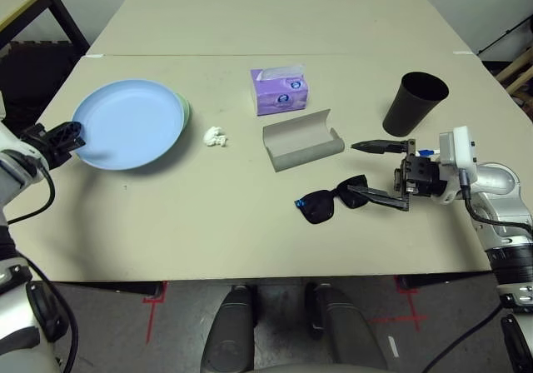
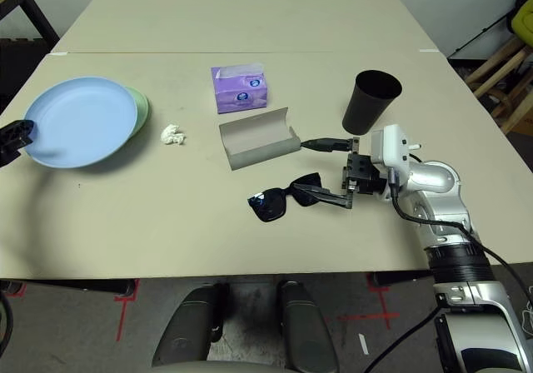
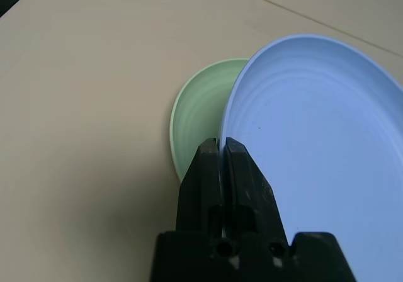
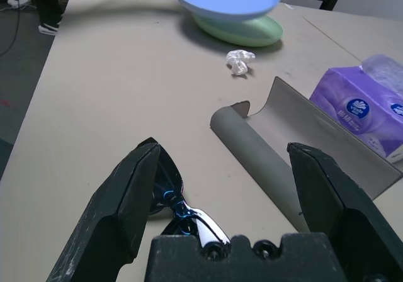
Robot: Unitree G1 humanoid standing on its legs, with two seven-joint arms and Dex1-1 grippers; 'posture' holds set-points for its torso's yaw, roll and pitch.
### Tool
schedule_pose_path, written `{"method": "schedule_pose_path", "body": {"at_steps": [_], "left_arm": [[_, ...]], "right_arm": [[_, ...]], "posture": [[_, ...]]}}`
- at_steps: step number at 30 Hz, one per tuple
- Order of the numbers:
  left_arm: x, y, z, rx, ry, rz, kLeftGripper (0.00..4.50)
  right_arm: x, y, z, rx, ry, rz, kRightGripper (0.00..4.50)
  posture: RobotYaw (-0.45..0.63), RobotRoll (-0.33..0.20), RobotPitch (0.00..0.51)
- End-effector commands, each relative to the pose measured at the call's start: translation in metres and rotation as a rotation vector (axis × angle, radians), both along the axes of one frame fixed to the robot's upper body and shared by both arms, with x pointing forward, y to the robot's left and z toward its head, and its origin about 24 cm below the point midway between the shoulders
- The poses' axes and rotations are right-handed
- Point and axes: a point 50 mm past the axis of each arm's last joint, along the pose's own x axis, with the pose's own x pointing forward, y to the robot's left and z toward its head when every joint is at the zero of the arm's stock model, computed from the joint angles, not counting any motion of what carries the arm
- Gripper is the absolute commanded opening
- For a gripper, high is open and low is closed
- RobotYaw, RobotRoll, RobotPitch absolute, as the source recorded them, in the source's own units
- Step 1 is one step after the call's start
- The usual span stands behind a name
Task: Organize and tidy the items on the table.
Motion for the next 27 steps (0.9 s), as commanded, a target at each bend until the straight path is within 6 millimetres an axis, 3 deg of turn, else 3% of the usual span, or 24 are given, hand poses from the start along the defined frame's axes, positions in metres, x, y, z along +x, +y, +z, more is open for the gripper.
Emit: {"method": "schedule_pose_path", "body": {"at_steps": [1,19,22,27], "left_arm": [[0.008,0.002,-0.007,0.013,0.026,0.034,0.02],[0.035,-0.005,-0.003,0.04,-0.02,0.091,0.02],[0.036,-0.008,-0.006,0.05,-0.027,0.066,0.75],[0.029,-0.008,-0.012,0.079,-0.02,0.014,2.64]], "right_arm": [[-0.004,-0.001,-0.001,-0.01,0.006,0.0,4.5],[-0.005,0.0,-0.001,-0.006,0.008,-0.002,4.5],[-0.004,-0.001,0.0,-0.001,-0.002,-0.016,4.5],[-0.003,-0.006,0.004,0.005,-0.006,-0.042,4.5]], "posture": [[0.1,0.0,0.173],[0.09,0.0,0.174],[0.09,0.0,0.174],[0.09,0.0,0.172]]}}
